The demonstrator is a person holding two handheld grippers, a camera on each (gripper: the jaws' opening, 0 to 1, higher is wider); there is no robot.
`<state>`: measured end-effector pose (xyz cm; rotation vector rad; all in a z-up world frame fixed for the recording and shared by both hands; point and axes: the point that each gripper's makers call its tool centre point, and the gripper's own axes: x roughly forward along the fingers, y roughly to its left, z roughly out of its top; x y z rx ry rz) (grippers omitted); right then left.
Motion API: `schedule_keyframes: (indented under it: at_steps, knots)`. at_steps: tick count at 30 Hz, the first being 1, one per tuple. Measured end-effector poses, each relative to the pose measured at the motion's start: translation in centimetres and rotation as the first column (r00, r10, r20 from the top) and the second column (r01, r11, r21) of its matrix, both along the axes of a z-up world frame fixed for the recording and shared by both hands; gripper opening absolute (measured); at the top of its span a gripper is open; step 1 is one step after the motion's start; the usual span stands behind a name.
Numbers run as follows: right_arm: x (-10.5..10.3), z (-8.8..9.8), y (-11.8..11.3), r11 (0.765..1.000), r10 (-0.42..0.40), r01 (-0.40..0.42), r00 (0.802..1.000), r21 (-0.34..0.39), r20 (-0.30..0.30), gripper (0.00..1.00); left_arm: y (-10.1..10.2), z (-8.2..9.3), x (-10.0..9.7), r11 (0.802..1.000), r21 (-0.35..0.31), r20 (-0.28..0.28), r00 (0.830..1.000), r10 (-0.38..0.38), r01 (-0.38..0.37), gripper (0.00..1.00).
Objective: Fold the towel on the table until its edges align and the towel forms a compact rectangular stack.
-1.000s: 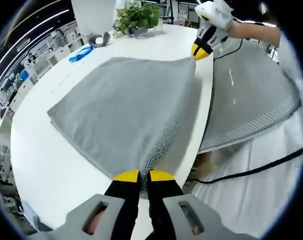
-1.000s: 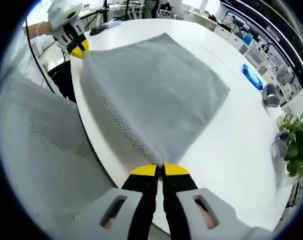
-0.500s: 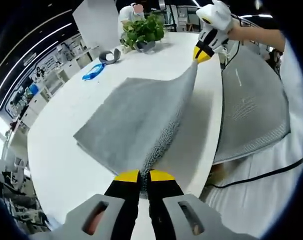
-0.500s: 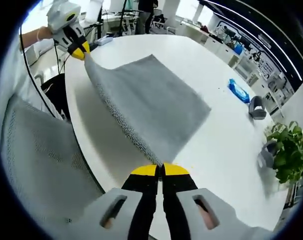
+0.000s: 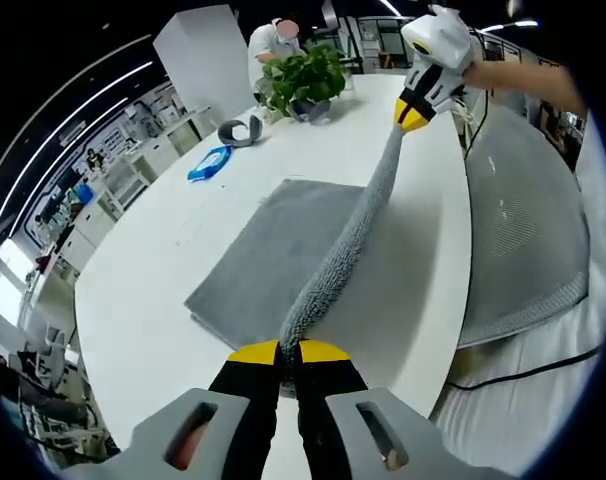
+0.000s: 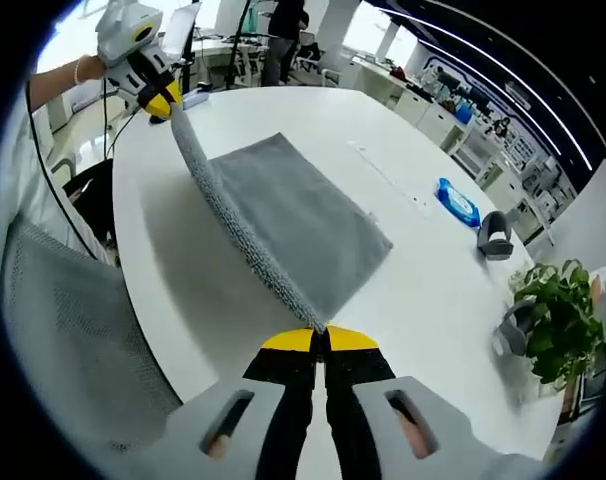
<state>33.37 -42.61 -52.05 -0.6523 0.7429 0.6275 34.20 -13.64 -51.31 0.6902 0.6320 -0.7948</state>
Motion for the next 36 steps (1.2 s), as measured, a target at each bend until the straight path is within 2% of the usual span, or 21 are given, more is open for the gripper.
schedule_keyframes:
  at_steps: [7, 13, 21, 26, 29, 34, 36]
  knots:
    - [4.2, 0.9, 0.1, 0.999, -0.045, 0.044, 0.997, 0.012, 0.064, 0.0, 0.1, 0.7, 3.3, 0.999, 0.01, 0.032, 0.999, 0.035, -0.035, 0.05]
    - [7.4, 1.1, 0.6, 0.998, -0.061, 0.059, 0.993, 0.022, 0.098, 0.0, 0.4, -0.1, 5.8, 0.997, 0.057, 0.044, 0.998, 0.051, -0.054, 0.05]
    - [10.9, -0.6, 0.9, 0.993, -0.116, 0.113, 0.988, 0.038, 0.102, 0.0, 0.8, -1.8, 9.0, 0.994, 0.033, -0.022, 0.994, 0.108, -0.107, 0.05]
    - [13.2, -2.0, 1.0, 0.99, -0.143, 0.144, 0.982, 0.006, 0.12, 0.0, 0.6, -3.2, 11.3, 0.989, 0.017, -0.048, 0.988, 0.15, -0.149, 0.05]
    - [14.1, -3.6, 0.7, 0.985, -0.168, 0.17, 0.981, -0.023, 0.096, 0.0, 0.5, -4.5, 12.4, 0.985, 0.022, -0.07, 0.983, 0.172, -0.171, 0.05]
    - [15.4, -5.9, 0.7, 0.976, -0.212, 0.215, 0.975, -0.023, 0.072, 0.0, 0.6, -7.1, 13.7, 0.959, -0.038, -0.14, 0.952, 0.272, -0.28, 0.05]
    - [15.8, -6.3, 0.8, 0.972, -0.233, 0.235, 0.97, -0.013, 0.066, 0.0, 0.9, -8.2, 14.0, 0.948, -0.036, -0.166, 0.938, 0.306, -0.315, 0.05]
